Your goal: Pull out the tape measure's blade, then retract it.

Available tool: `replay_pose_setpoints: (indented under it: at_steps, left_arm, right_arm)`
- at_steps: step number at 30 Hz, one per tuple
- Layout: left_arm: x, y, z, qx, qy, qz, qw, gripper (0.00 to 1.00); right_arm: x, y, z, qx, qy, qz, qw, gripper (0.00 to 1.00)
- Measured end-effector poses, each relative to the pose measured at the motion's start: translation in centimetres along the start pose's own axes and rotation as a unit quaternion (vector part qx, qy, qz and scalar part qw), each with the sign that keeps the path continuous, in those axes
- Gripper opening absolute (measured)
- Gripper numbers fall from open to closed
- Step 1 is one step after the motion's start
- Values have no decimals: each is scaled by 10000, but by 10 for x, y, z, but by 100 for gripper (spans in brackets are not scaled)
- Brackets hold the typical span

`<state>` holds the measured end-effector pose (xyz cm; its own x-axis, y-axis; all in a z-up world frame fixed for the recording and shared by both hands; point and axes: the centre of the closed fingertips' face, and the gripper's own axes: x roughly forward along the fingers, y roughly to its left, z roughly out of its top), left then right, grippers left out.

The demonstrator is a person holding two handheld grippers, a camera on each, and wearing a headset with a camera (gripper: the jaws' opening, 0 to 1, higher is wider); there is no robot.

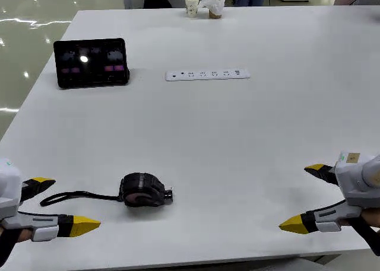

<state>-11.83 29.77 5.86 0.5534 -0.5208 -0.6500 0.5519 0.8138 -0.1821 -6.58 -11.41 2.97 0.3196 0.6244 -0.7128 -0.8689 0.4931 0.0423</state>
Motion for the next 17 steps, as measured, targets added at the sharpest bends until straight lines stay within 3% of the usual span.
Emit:
replay_pose_setpoints:
  at_steps: [4, 9, 17]
  left_arm:
    - [0, -2, -3, -53, 65, -93, 9999, 99]
    - [1, 1, -3, 10, 37, -16, 10000, 99]
    - [0, 2, -5, 31, 67, 16, 10000, 99]
  right_arm:
    - [-5, -5, -5, 19, 61, -81, 9999, 99]
    - [-8, -7, -12, 74, 109, -96, 9999, 99]
    - [-11, -7, -10, 47, 88, -99, 9999, 99]
